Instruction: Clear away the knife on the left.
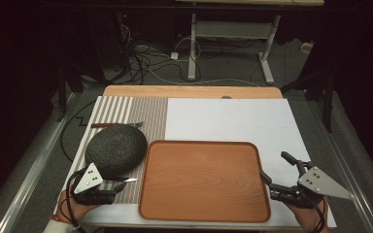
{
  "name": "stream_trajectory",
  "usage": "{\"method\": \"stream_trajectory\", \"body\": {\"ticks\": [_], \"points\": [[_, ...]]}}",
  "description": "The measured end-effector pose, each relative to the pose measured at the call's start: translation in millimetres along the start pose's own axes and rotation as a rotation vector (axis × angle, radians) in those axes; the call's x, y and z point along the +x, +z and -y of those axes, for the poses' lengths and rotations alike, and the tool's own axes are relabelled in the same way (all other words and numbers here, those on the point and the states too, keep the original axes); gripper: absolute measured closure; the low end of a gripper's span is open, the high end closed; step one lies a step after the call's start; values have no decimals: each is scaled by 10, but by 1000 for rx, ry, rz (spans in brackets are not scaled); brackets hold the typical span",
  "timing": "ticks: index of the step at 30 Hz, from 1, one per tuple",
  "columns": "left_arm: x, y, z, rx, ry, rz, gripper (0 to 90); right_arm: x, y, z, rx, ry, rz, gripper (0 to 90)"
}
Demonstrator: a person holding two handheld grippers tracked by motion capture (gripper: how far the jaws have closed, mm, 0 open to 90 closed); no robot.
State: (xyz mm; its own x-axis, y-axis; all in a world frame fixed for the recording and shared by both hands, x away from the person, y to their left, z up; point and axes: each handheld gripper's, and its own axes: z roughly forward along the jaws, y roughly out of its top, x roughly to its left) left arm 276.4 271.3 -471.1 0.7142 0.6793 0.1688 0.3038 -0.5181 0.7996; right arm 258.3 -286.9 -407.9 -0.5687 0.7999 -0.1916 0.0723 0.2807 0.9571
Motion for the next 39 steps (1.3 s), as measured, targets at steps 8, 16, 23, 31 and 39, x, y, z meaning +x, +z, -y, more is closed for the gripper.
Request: {"method": "stream_trajectory", "body": {"ticks": [8, 16, 23, 31, 39], "points": [[-19, -47, -133, -90, 58, -35, 190, 113, 101, 169, 23, -11, -37, 193], [29, -97, -119, -73, 71, -30, 187, 226, 161, 217, 60, -36, -80, 193], [69, -150, -76, -26, 63, -35, 186, 323, 240, 269, 118, -74, -129, 194], [173, -311, -2, -10, 31, -74, 186, 359, 274, 247, 116, -96, -147, 198], [288, -449, 132, 47, -33, -84, 188, 357, 349, 216, 109, -104, -166, 199]]}}
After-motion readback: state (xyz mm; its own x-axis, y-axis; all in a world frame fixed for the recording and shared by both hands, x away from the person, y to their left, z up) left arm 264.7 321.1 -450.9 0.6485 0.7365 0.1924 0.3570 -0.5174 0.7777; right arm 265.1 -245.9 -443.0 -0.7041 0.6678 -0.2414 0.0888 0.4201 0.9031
